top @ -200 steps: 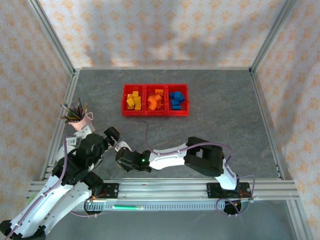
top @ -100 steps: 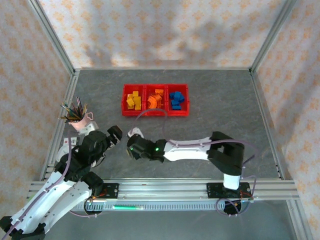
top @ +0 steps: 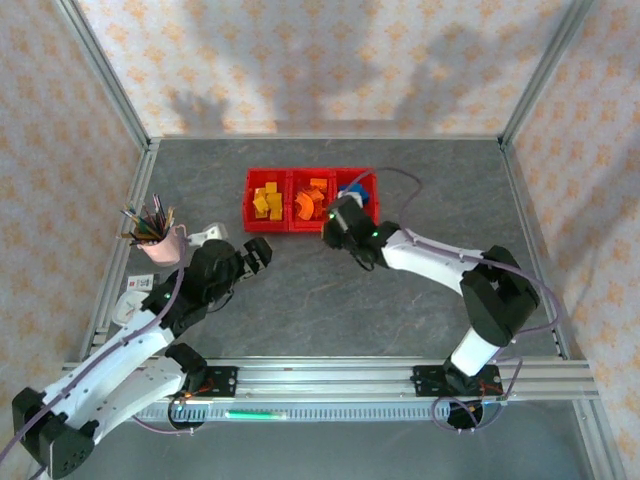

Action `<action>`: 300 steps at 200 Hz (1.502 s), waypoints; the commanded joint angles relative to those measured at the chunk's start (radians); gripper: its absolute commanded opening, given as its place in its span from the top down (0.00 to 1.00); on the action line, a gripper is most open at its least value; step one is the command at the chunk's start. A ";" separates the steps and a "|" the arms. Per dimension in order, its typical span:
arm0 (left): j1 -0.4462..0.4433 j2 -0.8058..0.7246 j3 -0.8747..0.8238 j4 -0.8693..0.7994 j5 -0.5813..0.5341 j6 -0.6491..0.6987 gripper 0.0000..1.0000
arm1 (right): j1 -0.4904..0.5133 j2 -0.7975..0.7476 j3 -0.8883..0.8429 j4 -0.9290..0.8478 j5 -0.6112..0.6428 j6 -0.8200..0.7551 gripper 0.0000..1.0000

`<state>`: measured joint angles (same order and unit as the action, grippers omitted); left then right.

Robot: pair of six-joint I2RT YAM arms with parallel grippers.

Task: Sort the legos into containers by color
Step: Place the lego in the container, then reset both arms

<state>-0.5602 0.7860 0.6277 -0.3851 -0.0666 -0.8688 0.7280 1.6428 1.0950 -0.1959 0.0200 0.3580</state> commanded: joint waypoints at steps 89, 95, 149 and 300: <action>0.007 0.238 0.052 0.299 0.061 0.086 0.01 | -0.222 0.271 0.352 -0.029 0.049 -0.116 0.68; 0.008 0.241 0.051 0.303 0.058 0.088 0.01 | -0.222 0.274 0.362 -0.030 0.050 -0.120 0.61; 0.009 0.242 0.049 0.320 0.022 0.110 0.01 | -0.223 0.185 0.340 -0.017 0.042 -0.152 0.31; 0.405 0.301 -0.203 0.917 -0.390 0.722 0.01 | -0.644 -0.225 -0.525 0.675 0.417 -0.200 0.00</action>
<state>-0.1680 1.0435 0.5129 0.1902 -0.3912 -0.3752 0.1085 1.4014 0.6926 0.1699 0.3641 0.2222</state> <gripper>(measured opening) 0.992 0.999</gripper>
